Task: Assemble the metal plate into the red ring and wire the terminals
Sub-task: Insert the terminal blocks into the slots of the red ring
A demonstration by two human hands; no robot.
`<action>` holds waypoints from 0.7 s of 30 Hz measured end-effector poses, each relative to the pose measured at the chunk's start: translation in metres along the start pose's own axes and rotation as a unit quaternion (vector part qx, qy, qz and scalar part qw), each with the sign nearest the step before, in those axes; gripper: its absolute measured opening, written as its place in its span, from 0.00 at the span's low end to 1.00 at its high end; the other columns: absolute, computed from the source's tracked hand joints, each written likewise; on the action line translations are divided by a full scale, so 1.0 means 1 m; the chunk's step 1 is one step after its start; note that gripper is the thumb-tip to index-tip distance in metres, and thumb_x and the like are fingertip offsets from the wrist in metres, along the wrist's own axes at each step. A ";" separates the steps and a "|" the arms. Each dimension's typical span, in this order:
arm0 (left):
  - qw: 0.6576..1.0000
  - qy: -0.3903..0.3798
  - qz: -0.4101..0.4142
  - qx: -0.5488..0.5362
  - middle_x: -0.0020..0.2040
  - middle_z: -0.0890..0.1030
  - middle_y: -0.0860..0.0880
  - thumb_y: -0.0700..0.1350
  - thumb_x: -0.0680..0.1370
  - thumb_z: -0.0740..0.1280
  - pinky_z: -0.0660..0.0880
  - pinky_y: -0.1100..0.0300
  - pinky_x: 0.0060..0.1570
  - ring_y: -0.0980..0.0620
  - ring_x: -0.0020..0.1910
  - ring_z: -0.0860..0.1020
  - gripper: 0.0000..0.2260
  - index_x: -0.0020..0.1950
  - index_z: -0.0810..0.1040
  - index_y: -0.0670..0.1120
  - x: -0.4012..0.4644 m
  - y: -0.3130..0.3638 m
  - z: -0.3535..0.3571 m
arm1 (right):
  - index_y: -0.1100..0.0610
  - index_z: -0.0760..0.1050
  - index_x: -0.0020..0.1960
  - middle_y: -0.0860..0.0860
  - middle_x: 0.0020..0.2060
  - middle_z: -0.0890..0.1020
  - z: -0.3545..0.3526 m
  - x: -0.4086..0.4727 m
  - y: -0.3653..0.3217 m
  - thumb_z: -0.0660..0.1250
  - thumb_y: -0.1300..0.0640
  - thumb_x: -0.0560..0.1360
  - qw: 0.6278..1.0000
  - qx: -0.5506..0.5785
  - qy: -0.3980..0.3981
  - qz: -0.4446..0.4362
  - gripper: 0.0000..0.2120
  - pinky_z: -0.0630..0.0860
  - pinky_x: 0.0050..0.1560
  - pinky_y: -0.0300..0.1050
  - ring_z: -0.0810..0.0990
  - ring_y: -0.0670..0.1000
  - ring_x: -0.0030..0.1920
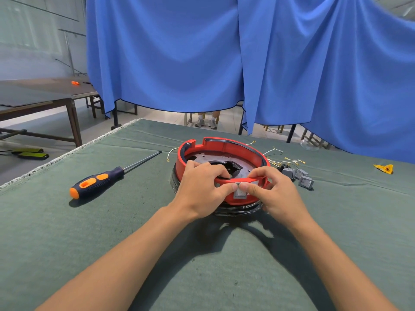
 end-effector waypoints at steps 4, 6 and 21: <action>1.000 0.003 0.001 -0.001 0.32 0.70 0.64 0.56 0.72 0.68 0.59 0.58 0.48 0.59 0.40 0.68 0.08 0.41 0.78 0.51 0.000 0.000 0.001 | 0.49 0.79 0.44 0.47 0.41 0.78 0.002 0.000 -0.002 0.74 0.55 0.70 0.999 0.018 -0.032 0.008 0.05 0.71 0.34 0.42 0.73 0.47 0.34; 1.000 0.008 0.006 0.007 0.32 0.70 0.63 0.58 0.70 0.66 0.59 0.58 0.48 0.61 0.39 0.68 0.11 0.40 0.78 0.51 -0.001 0.000 0.001 | 0.49 0.80 0.45 0.47 0.41 0.76 0.002 -0.002 -0.003 0.71 0.59 0.72 0.996 0.055 -0.065 0.018 0.05 0.73 0.28 0.40 0.74 0.46 0.29; 0.999 -0.046 -0.017 -0.010 0.37 0.77 0.57 0.65 0.67 0.67 0.65 0.56 0.57 0.51 0.48 0.73 0.12 0.37 0.74 0.59 0.003 -0.011 0.003 | 0.45 0.79 0.45 0.44 0.45 0.77 0.003 -0.007 -0.005 0.73 0.59 0.71 0.998 0.026 -0.048 -0.004 0.09 0.73 0.39 0.43 0.74 0.38 0.35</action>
Point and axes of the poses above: each hand's wrist, its own x-axis towards the middle knuckle, its own z-axis out of the palm, y = z × x, the point moved 7 cm from there along x, towards the middle knuckle
